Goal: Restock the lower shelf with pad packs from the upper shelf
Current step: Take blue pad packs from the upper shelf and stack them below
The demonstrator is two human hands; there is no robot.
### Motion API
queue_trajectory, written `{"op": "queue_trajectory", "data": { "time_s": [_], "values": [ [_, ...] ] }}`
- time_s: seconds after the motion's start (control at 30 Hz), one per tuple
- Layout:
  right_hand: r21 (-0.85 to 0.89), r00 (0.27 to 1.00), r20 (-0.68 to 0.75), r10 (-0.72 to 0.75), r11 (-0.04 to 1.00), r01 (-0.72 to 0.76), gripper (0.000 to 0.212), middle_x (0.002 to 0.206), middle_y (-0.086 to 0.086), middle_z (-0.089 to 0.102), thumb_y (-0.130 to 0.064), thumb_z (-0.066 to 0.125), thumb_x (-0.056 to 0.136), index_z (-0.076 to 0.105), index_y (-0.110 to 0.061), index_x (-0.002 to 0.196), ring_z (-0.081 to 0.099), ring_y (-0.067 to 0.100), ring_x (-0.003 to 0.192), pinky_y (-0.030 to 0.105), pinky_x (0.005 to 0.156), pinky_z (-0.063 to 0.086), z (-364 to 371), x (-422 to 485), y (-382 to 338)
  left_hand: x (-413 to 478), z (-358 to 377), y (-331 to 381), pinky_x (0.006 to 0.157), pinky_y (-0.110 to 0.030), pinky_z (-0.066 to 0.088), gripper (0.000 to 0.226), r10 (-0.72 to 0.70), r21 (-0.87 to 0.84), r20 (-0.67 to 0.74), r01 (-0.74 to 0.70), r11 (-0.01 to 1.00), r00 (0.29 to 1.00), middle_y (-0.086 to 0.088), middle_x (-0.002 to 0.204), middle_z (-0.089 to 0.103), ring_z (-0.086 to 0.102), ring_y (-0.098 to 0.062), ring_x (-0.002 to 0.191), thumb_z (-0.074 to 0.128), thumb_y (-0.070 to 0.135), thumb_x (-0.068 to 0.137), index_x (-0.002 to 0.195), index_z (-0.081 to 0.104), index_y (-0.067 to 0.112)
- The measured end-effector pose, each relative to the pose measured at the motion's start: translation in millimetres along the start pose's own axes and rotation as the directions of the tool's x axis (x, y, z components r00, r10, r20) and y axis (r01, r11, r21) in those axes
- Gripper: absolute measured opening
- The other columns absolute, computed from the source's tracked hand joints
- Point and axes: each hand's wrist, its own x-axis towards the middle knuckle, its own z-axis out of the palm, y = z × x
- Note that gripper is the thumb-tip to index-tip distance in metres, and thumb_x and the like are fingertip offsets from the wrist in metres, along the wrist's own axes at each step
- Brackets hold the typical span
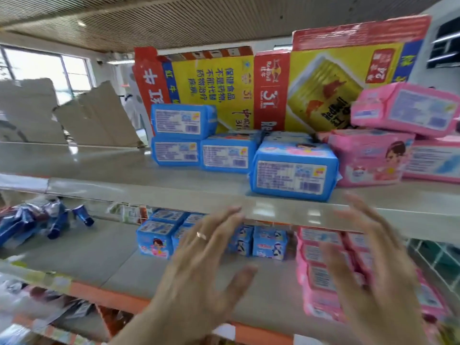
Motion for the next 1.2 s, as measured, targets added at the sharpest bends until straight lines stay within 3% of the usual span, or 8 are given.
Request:
{"op": "queue_trajectory", "data": {
  "time_s": [0.17, 0.33, 0.43, 0.53, 0.7, 0.8, 0.93, 1.2],
  "values": [
    [0.109, 0.885, -0.064, 0.461, 0.885, -0.453, 0.017, 0.1, -0.019, 0.061, -0.043, 0.061, 0.095, 0.058, -0.033, 0.108, 0.062, 0.011, 0.101, 0.02, 0.085, 0.046, -0.2, 90.9, 19.0, 102.9, 12.7, -7.3, 0.099, -0.035, 0.045, 0.07, -0.336, -0.176, 0.033, 0.336, 0.925, 0.941, 0.007, 0.137, 0.057, 0.056, -0.012, 0.122, 0.033, 0.071, 0.09, 0.14, 0.048, 0.024],
    [0.007, 0.733, 0.116, 0.67, 0.738, -0.675, 0.043, 0.077, -0.012, 0.063, -0.049, 0.045, 0.101, 0.062, -0.021, 0.073, 0.058, 0.0, 0.073, 0.027, 0.066, 0.043, 25.2, 129.0, 33.1, 178.7, 33.0, -26.1, 0.098, -0.044, 0.045, 0.076, -0.559, -0.183, 0.444, 0.682, 0.708, 0.7, -0.022, 0.129, 0.059, 0.059, -0.035, 0.114, 0.028, 0.066, 0.099, 0.128, 0.059, 0.003],
    [0.07, 0.784, 0.092, 0.614, 0.781, -0.621, 0.037, 0.076, -0.008, 0.073, -0.043, 0.05, 0.101, 0.068, -0.024, 0.075, 0.068, 0.006, 0.071, 0.028, 0.062, 0.049, 31.9, 119.9, 26.9, 180.6, 36.8, -21.6, 0.063, -0.032, 0.042, 0.057, -0.526, -0.29, 0.421, 0.659, 0.694, 0.739, -0.001, 0.064, 0.057, 0.055, -0.013, 0.058, 0.042, 0.055, 0.101, 0.066, 0.052, 0.011],
    [0.286, 0.845, 0.069, 0.53, 0.801, -0.526, 0.021, 0.081, -0.02, 0.075, -0.027, 0.055, 0.1, 0.069, -0.035, 0.087, 0.071, 0.001, 0.079, 0.025, 0.069, 0.055, 21.9, 107.6, 12.9, 158.8, 22.0, -11.9, 0.045, -0.022, 0.03, 0.057, -0.465, -0.432, 0.304, 0.555, 0.711, 0.831, 0.012, 0.036, 0.038, 0.037, -0.007, 0.037, 0.055, 0.044, 0.1, 0.057, 0.054, 0.006],
    [0.488, 0.913, 0.005, 0.407, 0.796, -0.358, 0.028, 0.103, -0.019, 0.074, -0.017, 0.064, 0.095, 0.06, -0.024, 0.122, 0.069, 0.0, 0.1, 0.015, 0.082, 0.053, -3.7, 69.8, -24.2, 97.9, -5.5, 16.9, 0.067, -0.02, 0.05, 0.015, -0.346, -0.665, 0.1, 0.321, 0.675, 0.933, 0.011, 0.084, 0.074, 0.067, -0.003, 0.076, 0.062, 0.031, 0.099, 0.104, 0.07, 0.02],
    [0.552, 0.924, 0.032, 0.381, 0.764, -0.334, 0.058, 0.126, -0.008, 0.068, -0.024, 0.071, 0.089, 0.047, -0.017, 0.141, 0.065, 0.01, 0.115, 0.026, 0.093, 0.054, -6.5, 18.7, -26.1, 38.4, -7.0, 33.1, 0.09, -0.038, 0.056, 0.031, -0.374, -0.78, 0.04, 0.263, 0.568, 0.926, 0.004, 0.115, 0.074, 0.07, -0.014, 0.106, 0.062, 0.016, 0.096, 0.127, 0.06, 0.018],
    [0.592, 0.909, 0.227, 0.35, 0.691, -0.414, 0.076, 0.142, 0.0, 0.052, -0.045, 0.076, 0.08, 0.048, -0.02, 0.146, 0.058, 0.025, 0.127, 0.034, 0.102, 0.05, 10.6, -65.7, -12.6, -53.7, 10.8, 41.2, 0.099, -0.038, 0.051, 0.05, -0.504, -0.726, -0.015, 0.338, 0.599, 0.863, 0.007, 0.122, 0.07, 0.064, -0.014, 0.118, 0.068, 0.026, 0.085, 0.133, 0.057, 0.018],
    [0.539, 0.774, 0.47, 0.424, 0.556, -0.632, 0.066, 0.147, 0.001, 0.053, -0.006, 0.07, 0.078, 0.053, -0.011, 0.141, 0.051, 0.026, 0.136, 0.031, 0.107, 0.045, 43.1, -170.2, -0.3, -149.3, 29.1, 33.0, 0.083, -0.015, 0.052, 0.048, -0.648, -0.55, 0.099, 0.584, 0.597, 0.756, 0.023, 0.107, 0.071, 0.064, 0.007, 0.099, 0.074, 0.025, 0.083, 0.129, 0.06, 0.026]
  ]
}}
